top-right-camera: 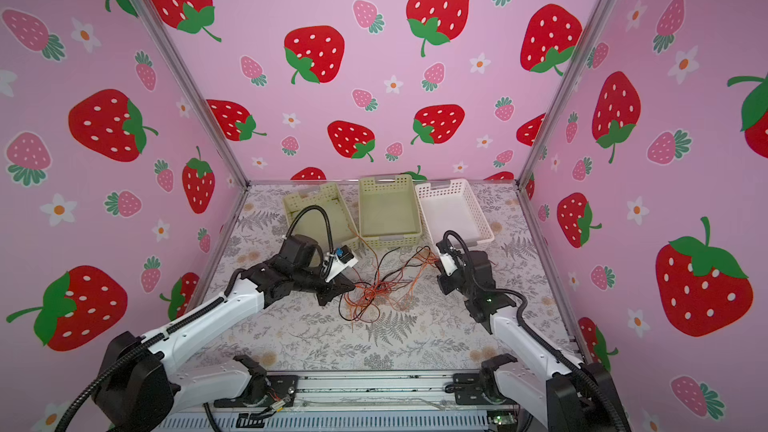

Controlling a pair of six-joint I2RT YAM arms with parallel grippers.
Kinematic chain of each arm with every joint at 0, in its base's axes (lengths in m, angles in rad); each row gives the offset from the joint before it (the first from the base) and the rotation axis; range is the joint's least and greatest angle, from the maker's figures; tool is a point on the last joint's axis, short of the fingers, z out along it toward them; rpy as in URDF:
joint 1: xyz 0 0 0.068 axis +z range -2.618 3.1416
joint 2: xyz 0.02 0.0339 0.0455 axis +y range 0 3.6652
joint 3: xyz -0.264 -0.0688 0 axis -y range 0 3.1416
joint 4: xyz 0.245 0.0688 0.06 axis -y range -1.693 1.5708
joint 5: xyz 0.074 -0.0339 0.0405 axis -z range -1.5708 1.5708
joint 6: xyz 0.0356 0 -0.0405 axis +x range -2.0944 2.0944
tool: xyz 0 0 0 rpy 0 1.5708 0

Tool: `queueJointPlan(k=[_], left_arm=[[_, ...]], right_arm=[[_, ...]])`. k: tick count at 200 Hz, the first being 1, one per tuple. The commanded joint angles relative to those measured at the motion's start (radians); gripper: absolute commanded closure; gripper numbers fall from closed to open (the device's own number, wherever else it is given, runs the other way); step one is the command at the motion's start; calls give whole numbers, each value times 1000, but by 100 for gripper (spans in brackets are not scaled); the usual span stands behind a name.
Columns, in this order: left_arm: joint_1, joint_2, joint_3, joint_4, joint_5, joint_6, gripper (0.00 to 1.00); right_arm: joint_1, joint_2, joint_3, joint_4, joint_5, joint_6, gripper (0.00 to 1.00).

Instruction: Untangle the cables

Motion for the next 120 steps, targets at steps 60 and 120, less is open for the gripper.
queueJointPlan(k=[60,120], left_arm=[[-164,133,109,187,-119,-21,1],[-192,377,219,395,-95,-75,3]], right_arm=[[38,0,48,-50,-69,-29,97],[68,-21,28,-42,-119,-18,89]])
